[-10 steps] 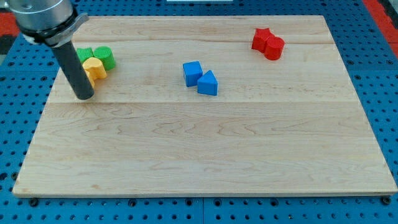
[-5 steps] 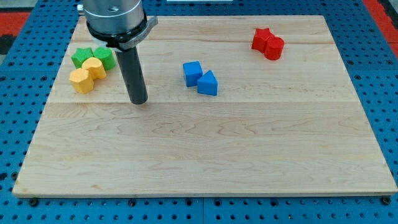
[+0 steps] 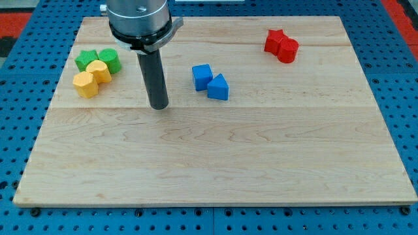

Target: Separate the blue triangle and the blue cube

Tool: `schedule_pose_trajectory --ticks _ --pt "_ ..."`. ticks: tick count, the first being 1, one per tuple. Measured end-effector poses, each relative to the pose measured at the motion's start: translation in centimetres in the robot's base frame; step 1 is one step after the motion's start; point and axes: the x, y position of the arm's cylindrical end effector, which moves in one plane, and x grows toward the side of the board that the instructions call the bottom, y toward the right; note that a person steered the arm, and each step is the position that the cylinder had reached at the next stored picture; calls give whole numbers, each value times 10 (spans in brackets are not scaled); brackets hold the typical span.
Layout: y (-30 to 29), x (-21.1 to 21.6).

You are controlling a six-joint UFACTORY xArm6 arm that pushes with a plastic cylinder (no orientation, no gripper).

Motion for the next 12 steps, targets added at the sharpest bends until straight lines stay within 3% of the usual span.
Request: schedule_pose_trajectory --ticks 5,7,9,12 --pt "46 0" --pt "80 24" --pt "101 -20" --pt "56 -99"
